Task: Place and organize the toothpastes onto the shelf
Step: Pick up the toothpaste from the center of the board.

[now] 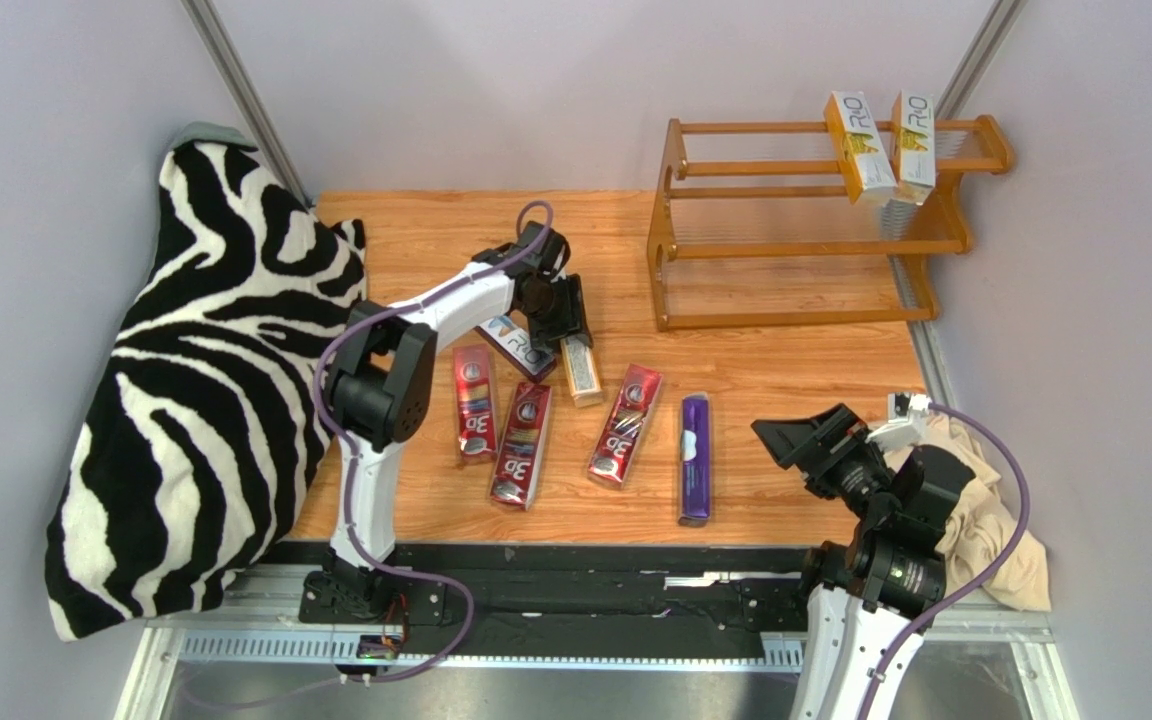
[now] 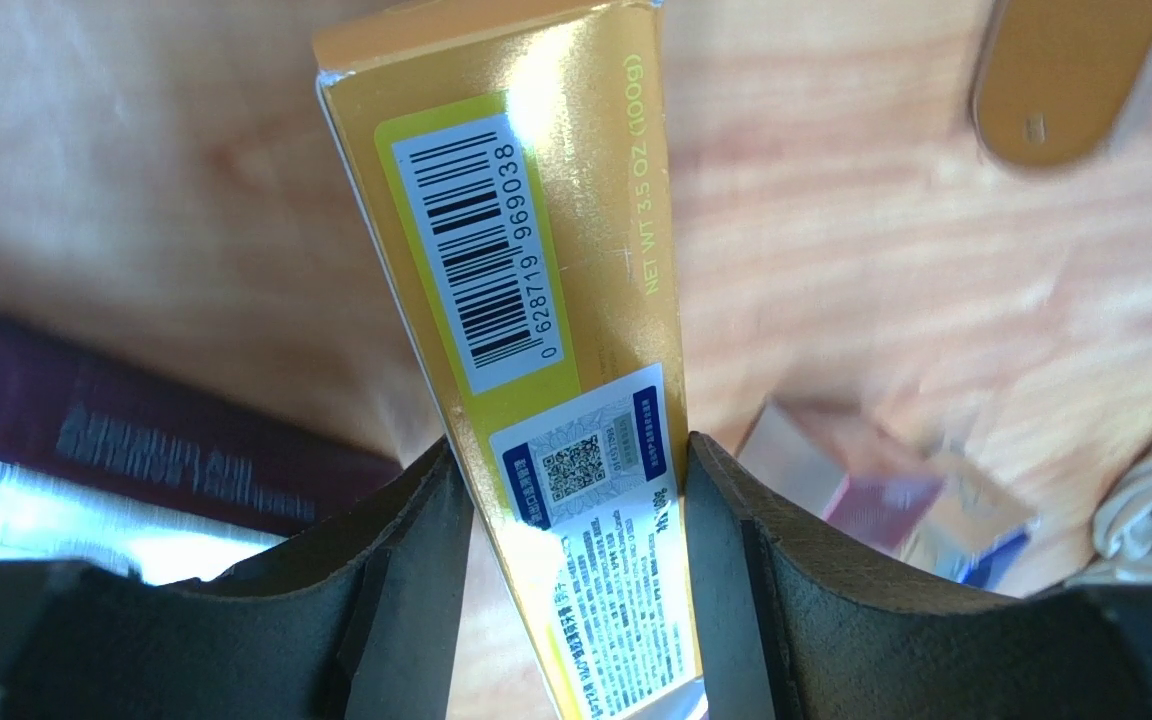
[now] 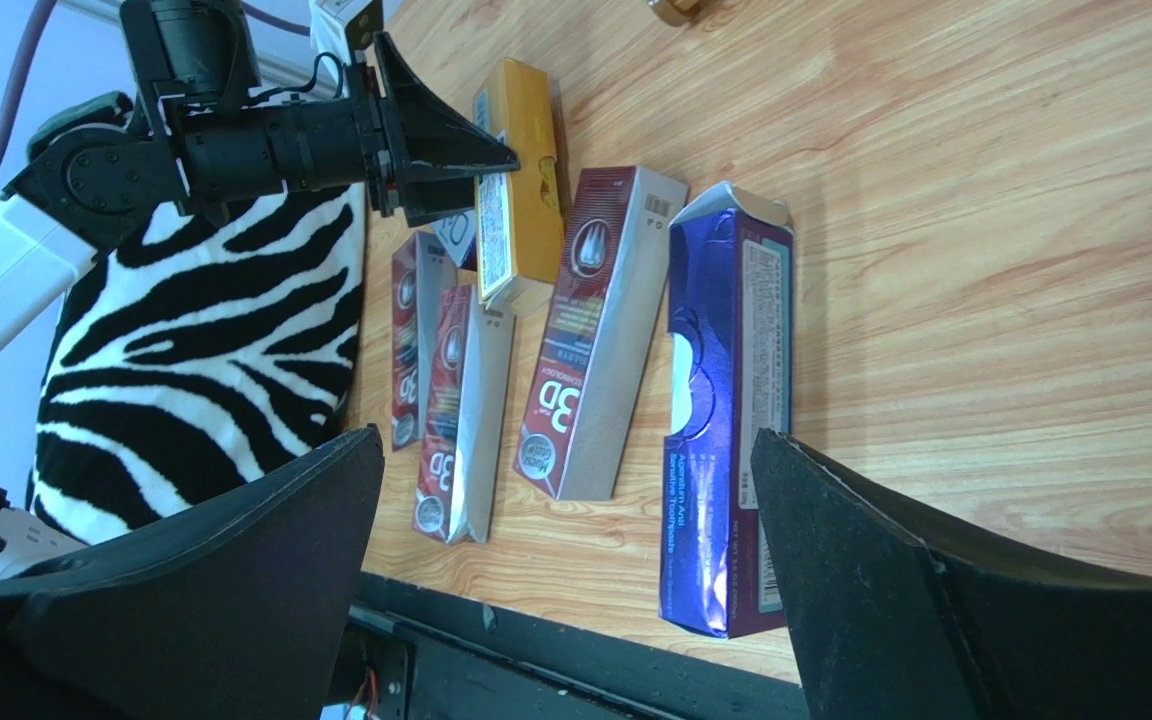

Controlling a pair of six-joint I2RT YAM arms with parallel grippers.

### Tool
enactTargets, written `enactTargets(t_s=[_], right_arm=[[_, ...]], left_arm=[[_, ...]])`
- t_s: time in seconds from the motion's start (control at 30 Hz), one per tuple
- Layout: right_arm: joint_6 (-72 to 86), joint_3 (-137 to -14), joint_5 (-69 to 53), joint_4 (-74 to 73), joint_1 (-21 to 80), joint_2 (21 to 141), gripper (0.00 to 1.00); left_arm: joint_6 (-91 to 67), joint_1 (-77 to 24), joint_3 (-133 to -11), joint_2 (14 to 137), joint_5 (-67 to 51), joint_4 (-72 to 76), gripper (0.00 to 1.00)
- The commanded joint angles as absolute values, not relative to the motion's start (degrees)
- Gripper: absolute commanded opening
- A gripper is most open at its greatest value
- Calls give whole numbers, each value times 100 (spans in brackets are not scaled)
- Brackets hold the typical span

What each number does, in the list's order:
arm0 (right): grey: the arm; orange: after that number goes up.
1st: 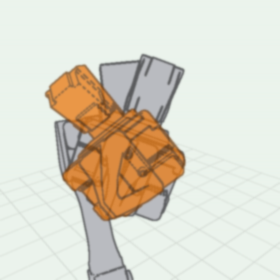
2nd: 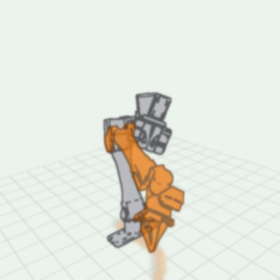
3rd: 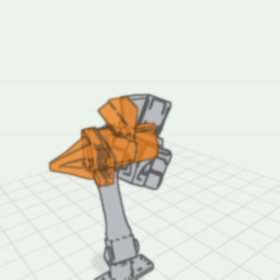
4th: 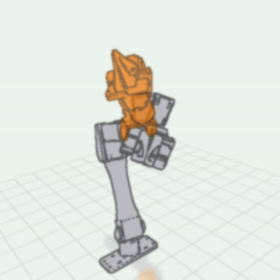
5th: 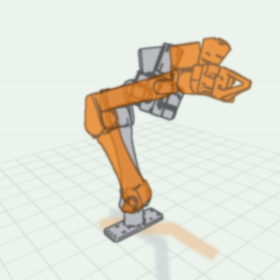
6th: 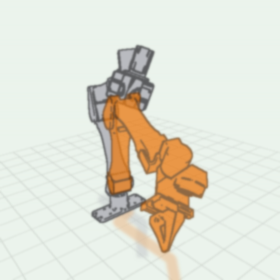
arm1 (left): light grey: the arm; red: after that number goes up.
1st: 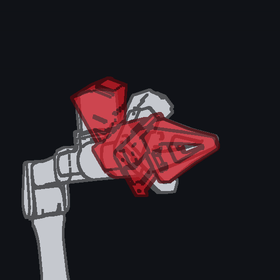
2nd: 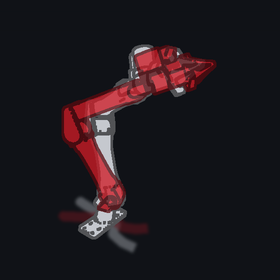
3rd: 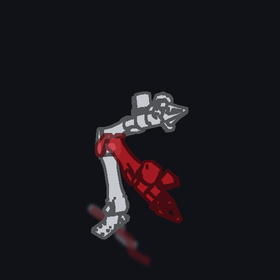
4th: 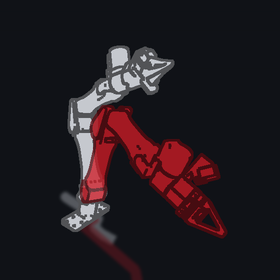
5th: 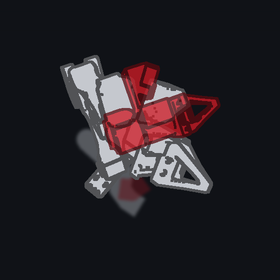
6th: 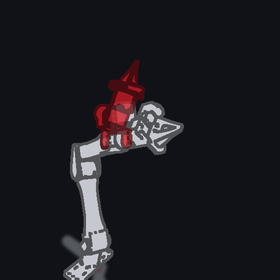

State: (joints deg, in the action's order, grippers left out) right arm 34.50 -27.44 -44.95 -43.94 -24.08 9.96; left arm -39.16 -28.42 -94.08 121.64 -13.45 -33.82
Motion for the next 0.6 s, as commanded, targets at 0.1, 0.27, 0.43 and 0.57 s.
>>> enactTargets(t_s=[0.1, 0.27, 0.43, 0.57], right_arm=[[4060, -3129, -4896, -3544, -2417, 1220, 98], [4630, -3304, -4896, -2761, -2426, 1669, 98], [4702, -3866, -4746, -2303, -2303, 2459, 97], [4711, -4516, -4536, -2224, -2066, 2996, 97]], left_arm=[[-3674, -3128, -8702, 10505, -1573, -2839, 47], [-3700, -3243, -8490, 9916, -1670, -2848, 47], [-3639, -3252, -8420, 9458, -1714, -3014, 47], [-3586, -3252, -8420, 9089, -1740, -3225, 48]])
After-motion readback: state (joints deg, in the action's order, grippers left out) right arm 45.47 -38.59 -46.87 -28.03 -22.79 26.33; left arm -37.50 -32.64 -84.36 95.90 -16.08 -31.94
